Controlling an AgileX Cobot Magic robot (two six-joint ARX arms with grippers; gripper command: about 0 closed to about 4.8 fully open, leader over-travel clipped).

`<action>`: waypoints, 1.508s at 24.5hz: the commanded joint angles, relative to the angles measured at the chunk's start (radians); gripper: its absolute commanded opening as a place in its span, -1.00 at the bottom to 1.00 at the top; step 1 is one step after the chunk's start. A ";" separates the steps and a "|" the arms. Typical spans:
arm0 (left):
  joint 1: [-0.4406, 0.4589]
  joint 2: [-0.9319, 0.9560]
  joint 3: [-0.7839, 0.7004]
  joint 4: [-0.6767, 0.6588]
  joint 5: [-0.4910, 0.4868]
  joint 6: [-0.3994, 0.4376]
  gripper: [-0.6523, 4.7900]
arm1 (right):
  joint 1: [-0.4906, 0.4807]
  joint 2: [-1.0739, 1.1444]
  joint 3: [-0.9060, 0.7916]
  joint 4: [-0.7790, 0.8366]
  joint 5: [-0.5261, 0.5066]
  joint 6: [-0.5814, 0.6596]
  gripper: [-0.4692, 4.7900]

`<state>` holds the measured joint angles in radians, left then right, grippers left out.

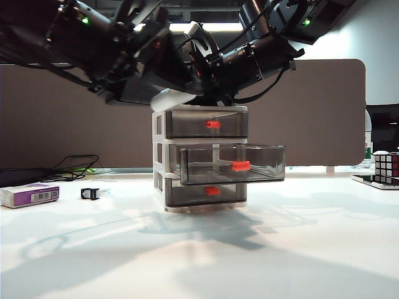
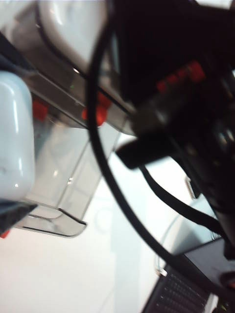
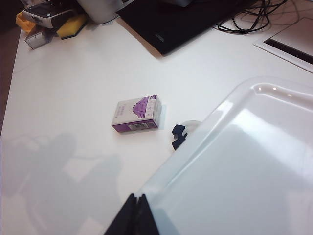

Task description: Open the second layer of the drawer on the table, pick up the earphone case on the table and put it in, and finally close the drawer.

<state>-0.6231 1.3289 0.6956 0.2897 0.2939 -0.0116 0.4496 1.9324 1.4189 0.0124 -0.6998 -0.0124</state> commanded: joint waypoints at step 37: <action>-0.057 0.106 0.027 0.033 0.051 0.044 0.48 | 0.013 0.026 -0.021 -0.143 0.017 0.016 -0.83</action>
<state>-0.6746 1.4681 0.7197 0.3634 0.3336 0.0040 0.4580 1.9320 1.4193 -0.0010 -0.6960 -0.0162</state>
